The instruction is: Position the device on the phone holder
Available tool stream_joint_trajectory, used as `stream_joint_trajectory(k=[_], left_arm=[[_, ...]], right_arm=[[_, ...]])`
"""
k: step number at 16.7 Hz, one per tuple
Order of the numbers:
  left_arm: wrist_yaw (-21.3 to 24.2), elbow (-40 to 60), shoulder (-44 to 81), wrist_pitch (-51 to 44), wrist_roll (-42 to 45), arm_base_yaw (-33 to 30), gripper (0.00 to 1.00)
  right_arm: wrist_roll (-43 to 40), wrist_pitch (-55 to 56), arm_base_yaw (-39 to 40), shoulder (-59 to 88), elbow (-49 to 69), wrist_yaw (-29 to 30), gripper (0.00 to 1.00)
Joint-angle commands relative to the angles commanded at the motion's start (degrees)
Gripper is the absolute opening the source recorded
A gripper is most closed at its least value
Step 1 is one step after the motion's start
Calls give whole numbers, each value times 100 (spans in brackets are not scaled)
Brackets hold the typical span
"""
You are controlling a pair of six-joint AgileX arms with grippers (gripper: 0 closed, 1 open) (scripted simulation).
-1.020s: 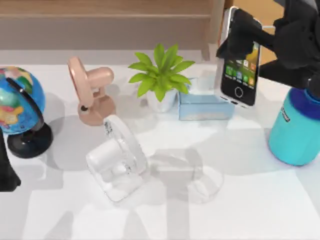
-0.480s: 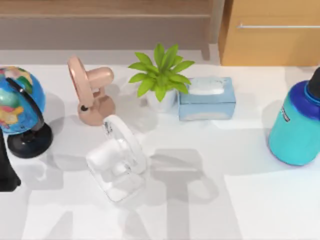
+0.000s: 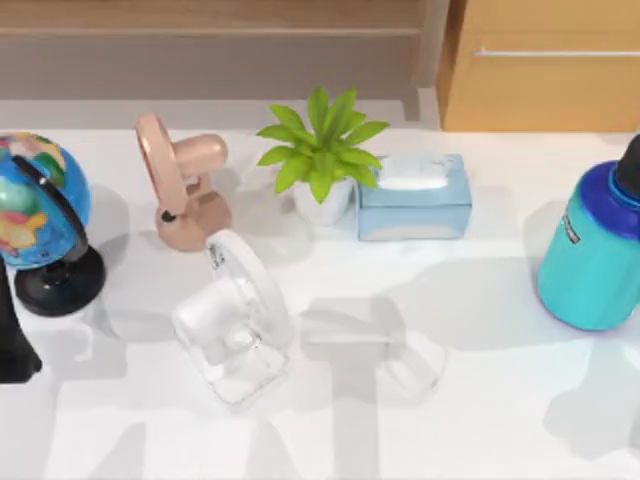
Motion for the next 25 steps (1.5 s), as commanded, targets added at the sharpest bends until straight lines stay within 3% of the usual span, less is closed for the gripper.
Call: stream_joint_trajectory(k=[4, 9, 16, 20, 25], left_arm=[[0, 0, 0, 0, 0, 0, 100], [0, 0, 0, 0, 0, 0, 100], [0, 0, 0, 0, 0, 0, 100], [0, 0, 0, 0, 0, 0, 100], [0, 0, 0, 0, 0, 0, 100]], right_arm=[[-911, 254, -668, 136, -456, -164, 0], [-1005, 281, -740, 149, -505, -172, 0], [-458, 848, -856, 374, -556, 206, 0], [52, 1358, -344, 549, -510, 327, 0], [88, 1880, 150, 765, -588, 501, 0]])
